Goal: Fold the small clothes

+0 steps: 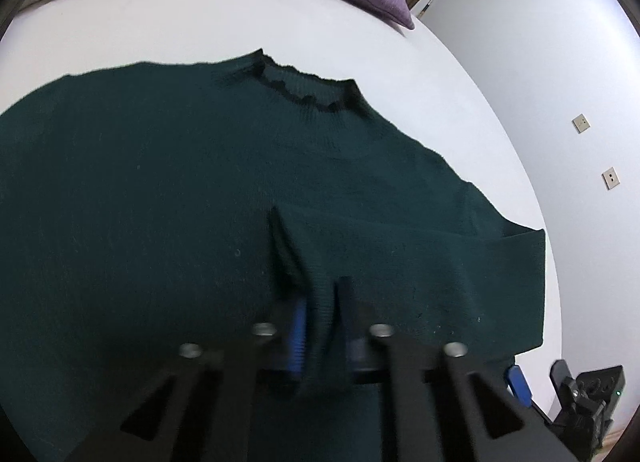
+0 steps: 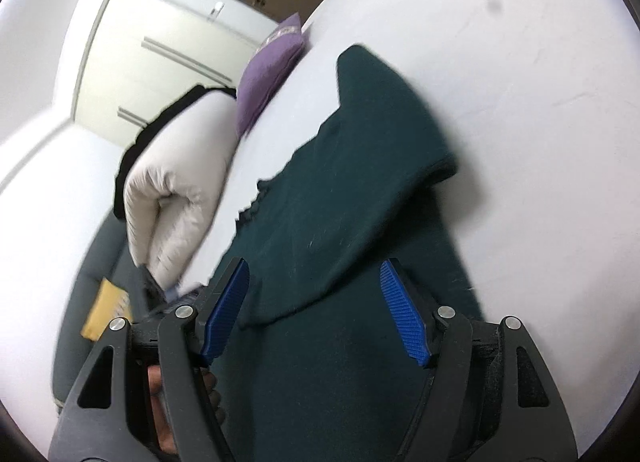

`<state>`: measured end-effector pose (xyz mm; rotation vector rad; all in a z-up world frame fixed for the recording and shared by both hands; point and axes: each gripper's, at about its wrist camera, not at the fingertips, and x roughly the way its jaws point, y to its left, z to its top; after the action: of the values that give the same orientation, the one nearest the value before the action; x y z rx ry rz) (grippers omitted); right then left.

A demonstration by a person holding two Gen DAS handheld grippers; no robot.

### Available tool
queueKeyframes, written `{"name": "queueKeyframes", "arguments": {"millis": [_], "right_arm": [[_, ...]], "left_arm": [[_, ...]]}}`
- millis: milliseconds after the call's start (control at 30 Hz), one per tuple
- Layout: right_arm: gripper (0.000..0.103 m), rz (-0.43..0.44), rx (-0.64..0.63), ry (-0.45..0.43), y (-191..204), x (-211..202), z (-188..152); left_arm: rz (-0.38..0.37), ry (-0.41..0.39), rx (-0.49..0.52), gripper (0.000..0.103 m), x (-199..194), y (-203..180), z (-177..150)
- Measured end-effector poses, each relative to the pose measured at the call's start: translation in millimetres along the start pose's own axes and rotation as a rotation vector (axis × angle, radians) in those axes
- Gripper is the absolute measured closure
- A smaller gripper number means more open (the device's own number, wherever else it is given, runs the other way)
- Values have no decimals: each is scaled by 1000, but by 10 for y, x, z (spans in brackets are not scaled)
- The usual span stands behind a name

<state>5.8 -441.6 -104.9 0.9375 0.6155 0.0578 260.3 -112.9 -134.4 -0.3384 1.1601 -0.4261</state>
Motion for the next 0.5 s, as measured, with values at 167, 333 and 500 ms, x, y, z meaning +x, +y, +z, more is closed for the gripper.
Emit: {"name": "queueKeyframes", "arguments": {"millis": [167, 333, 500], "right_arm": [[35, 6, 60, 6, -142, 95, 89], [35, 34, 149, -21, -364, 30, 192], [35, 57, 229, 7, -388, 120, 303]], "left_arm": [[-25, -99, 23, 94, -382, 138, 114], [-31, -167, -31, 95, -584, 492, 241], [-12, -159, -58, 95, -486, 694, 228]]}}
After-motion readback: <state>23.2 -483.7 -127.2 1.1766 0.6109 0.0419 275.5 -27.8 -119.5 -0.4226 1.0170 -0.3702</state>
